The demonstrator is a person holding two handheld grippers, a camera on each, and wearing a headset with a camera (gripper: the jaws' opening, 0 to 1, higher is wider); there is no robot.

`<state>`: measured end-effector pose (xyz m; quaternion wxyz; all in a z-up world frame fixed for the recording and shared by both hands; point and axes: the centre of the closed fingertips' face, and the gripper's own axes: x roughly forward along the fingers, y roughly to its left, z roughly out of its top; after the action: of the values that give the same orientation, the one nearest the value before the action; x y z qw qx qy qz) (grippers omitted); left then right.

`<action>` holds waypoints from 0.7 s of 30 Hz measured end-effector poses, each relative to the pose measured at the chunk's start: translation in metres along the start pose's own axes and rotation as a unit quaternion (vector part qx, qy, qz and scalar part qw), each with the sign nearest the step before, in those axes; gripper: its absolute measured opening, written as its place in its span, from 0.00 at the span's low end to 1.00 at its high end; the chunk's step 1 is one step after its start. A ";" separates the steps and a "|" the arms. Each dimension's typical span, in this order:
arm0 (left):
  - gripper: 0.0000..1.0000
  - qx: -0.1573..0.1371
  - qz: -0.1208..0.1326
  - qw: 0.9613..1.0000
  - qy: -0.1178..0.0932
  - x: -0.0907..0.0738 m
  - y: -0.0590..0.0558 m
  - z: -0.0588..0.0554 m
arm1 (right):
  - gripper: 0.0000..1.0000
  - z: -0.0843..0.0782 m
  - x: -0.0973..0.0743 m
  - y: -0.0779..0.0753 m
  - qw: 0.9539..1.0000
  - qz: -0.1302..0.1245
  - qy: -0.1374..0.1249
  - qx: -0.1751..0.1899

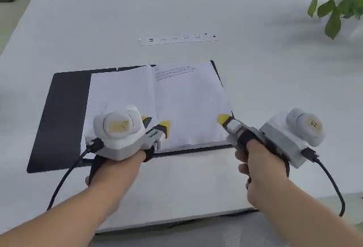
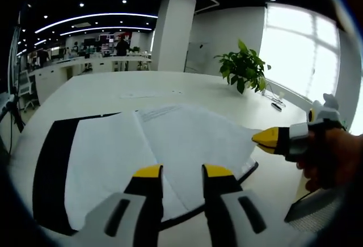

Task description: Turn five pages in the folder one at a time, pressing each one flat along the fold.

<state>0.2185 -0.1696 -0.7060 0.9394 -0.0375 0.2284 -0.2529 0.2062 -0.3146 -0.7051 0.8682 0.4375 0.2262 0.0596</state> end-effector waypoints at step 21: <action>0.28 -0.011 0.075 0.994 -0.074 -0.111 0.094 0.038 | 0.00 -0.054 0.015 0.138 0.980 0.112 0.030 -0.162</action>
<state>0.1936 -0.0353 -0.6443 0.9696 -0.0489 0.1629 -0.1757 0.2090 -0.1864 -0.6293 0.9084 0.3112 0.1890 0.2056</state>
